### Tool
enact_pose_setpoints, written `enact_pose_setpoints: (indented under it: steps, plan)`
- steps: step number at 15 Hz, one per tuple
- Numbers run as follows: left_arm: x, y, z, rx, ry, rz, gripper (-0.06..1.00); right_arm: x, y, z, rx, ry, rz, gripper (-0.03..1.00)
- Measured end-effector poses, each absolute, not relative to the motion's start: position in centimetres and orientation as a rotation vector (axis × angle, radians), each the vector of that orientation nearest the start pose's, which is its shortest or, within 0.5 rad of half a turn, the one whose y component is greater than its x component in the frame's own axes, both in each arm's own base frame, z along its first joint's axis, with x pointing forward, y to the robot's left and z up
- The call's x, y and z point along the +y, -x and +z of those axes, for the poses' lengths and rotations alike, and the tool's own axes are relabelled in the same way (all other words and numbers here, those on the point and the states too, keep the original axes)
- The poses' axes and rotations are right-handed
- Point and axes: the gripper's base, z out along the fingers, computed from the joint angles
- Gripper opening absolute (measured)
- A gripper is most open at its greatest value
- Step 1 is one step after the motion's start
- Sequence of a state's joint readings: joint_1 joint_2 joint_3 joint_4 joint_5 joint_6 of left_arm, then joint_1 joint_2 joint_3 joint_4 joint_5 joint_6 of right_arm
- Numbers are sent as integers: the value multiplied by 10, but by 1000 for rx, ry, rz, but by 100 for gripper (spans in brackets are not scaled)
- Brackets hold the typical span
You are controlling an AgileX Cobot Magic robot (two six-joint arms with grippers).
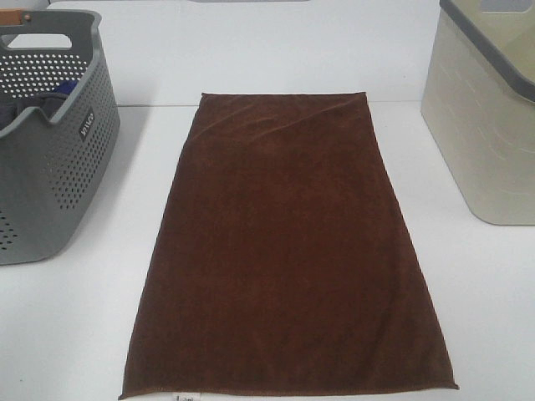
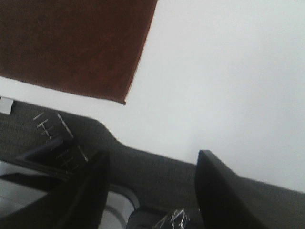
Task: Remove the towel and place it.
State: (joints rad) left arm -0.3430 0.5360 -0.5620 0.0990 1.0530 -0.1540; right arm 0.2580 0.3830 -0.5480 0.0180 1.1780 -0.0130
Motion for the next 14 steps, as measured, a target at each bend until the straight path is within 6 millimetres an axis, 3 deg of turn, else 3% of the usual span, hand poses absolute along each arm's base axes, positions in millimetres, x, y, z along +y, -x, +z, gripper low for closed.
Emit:
enact_pose_setpoints:
  steps: [2, 5, 9, 14]
  plan:
    - [-15, -63, 278, 2372, -286, -112, 61, 9, -28, 281, 2302, 345, 132, 52]
    - [-17, -56, 282, 2289, -362, -149, 61, 6, -16, 277, 2172, 345, 148, 52]
    - [-24, -53, 283, 2265, -498, -201, 61, 8, -12, 277, 2145, 370, 165, 52]
    - [-24, -49, 269, 2349, -546, -194, 61, 8, -12, 277, 2145, 372, 165, 52]
